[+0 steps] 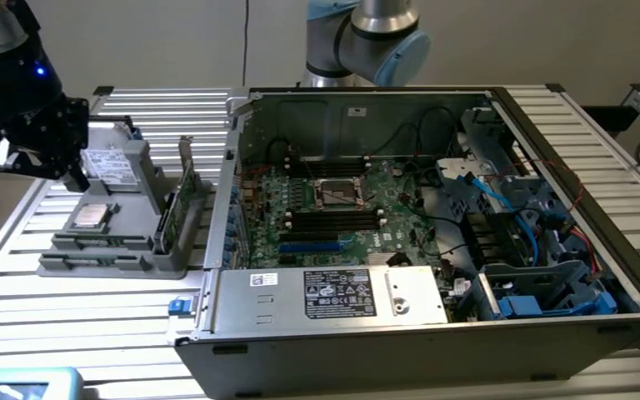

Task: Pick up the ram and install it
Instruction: 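Pick up the ram and move it above insertion slot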

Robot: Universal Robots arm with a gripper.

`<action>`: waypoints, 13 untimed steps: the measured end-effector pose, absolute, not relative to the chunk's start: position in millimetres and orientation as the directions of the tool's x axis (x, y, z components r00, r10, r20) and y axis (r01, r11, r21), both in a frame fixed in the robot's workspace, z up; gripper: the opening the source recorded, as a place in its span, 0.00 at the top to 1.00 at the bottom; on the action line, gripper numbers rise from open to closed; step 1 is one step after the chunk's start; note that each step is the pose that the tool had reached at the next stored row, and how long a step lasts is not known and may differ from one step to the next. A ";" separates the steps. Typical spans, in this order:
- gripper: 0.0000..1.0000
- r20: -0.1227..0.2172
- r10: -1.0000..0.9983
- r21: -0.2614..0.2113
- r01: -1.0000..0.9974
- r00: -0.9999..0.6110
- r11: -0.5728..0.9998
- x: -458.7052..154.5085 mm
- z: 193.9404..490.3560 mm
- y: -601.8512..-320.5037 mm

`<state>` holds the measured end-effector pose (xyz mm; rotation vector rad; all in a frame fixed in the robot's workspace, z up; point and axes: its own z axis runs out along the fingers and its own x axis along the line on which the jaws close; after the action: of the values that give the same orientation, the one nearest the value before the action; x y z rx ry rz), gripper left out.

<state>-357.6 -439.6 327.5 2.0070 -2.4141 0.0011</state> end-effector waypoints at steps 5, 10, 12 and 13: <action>0.89 0.002 -0.989 0.001 -0.989 -0.146 0.146 -357.7 327.5 -439.5; 0.76 0.002 -0.989 0.001 -0.989 -0.146 0.146 -361.3 327.0 -439.4; 0.70 0.002 -0.989 0.001 -0.989 -0.146 0.146 -367.0 325.2 -439.4; 0.64 0.002 -0.989 0.001 -0.989 -0.146 0.146 -369.3 324.4 -439.4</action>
<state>-369.3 -439.4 324.4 2.0516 -2.3761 0.0009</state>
